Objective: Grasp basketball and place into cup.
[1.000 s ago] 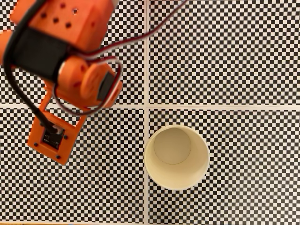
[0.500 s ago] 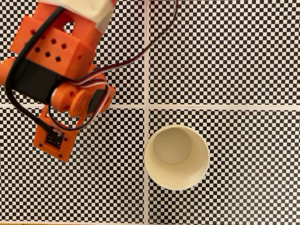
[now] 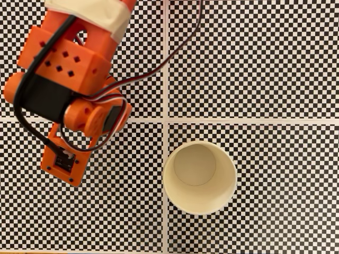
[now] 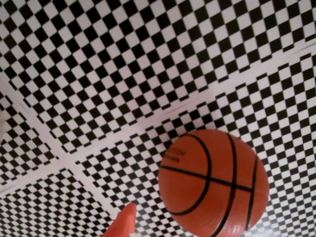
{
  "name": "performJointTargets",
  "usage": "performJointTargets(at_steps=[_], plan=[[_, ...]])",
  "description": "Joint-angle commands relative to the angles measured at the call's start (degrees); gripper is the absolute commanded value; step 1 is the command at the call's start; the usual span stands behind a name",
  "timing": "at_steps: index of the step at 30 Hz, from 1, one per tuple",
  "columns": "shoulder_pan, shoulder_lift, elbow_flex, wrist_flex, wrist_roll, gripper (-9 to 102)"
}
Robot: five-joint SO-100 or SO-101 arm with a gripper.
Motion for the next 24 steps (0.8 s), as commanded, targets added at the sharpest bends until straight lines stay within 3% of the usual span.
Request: performJointTargets(at_steps=[1,24], plan=[[-0.2,3.4,2.4,-2.9,-0.4,62],[1.2,11.2,14.3,-8.2,-1.8,60]])
